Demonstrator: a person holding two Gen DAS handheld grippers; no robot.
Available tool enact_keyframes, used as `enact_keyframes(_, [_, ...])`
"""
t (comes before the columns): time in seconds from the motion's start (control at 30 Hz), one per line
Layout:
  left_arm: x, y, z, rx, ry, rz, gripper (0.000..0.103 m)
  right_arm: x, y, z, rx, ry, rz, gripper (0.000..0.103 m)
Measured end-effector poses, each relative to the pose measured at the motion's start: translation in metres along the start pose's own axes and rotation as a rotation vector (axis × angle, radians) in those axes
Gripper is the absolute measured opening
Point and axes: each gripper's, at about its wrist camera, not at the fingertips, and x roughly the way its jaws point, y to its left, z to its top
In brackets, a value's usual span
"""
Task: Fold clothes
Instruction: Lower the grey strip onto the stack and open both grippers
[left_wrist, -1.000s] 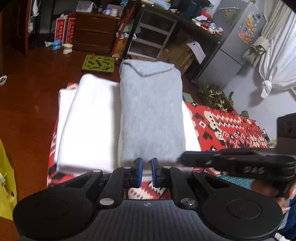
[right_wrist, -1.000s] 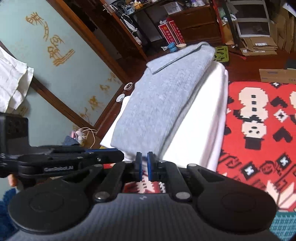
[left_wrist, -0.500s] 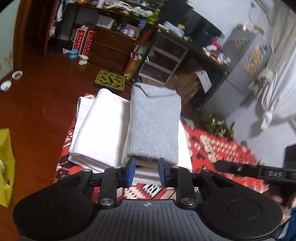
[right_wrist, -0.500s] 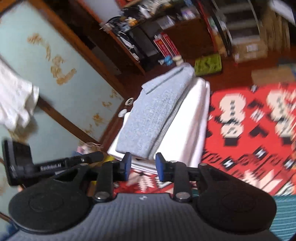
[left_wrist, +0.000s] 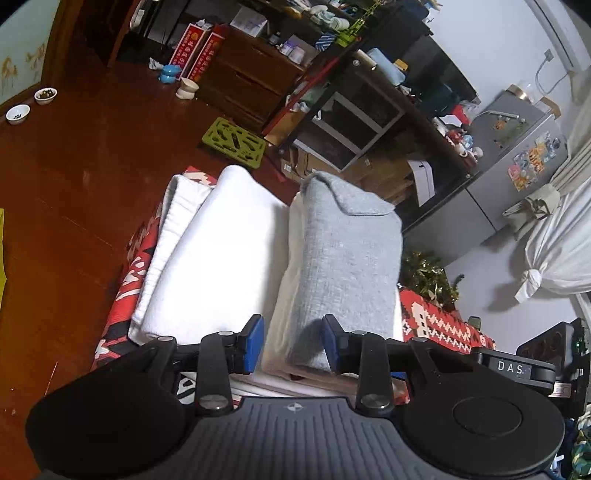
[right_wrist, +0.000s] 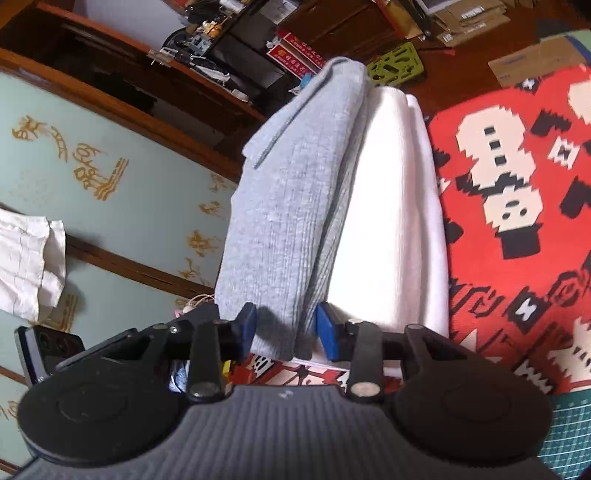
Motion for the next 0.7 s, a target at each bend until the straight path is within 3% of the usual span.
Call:
enact_keyframes(0.03, [0.002,0.003,0.000,-0.013,0.004,-0.015,0.032,0.001,-0.002,0.000,0.014,-0.003,-0.006,0.021])
enact_keyframes(0.1, [0.002,0.006,-0.001,-0.034,0.005,-0.051,0.023,0.003,-0.005,0.000,0.039,-0.008,-0.012,0.015])
enact_keyframes(0.13, [0.000,0.005,-0.001,-0.039,0.003,-0.070,0.010,0.002,-0.004,0.000,0.030,-0.016,-0.013,0.013])
enact_keyframes(0.4, [-0.022,-0.029,0.001,0.045,-0.058,-0.072,0.005,-0.032,0.026,0.010,-0.064,-0.087,-0.010,0.012])
enact_keyframes(0.57, [-0.004,-0.013,-0.009,0.005,-0.015,0.023,0.003,-0.020,0.006,-0.002,-0.038,-0.048,-0.074,0.014])
enact_keyframes(0.7, [-0.009,-0.001,-0.019,-0.020,-0.008,0.024,0.003,-0.026,-0.006,-0.015,-0.017,-0.057,-0.050,0.019])
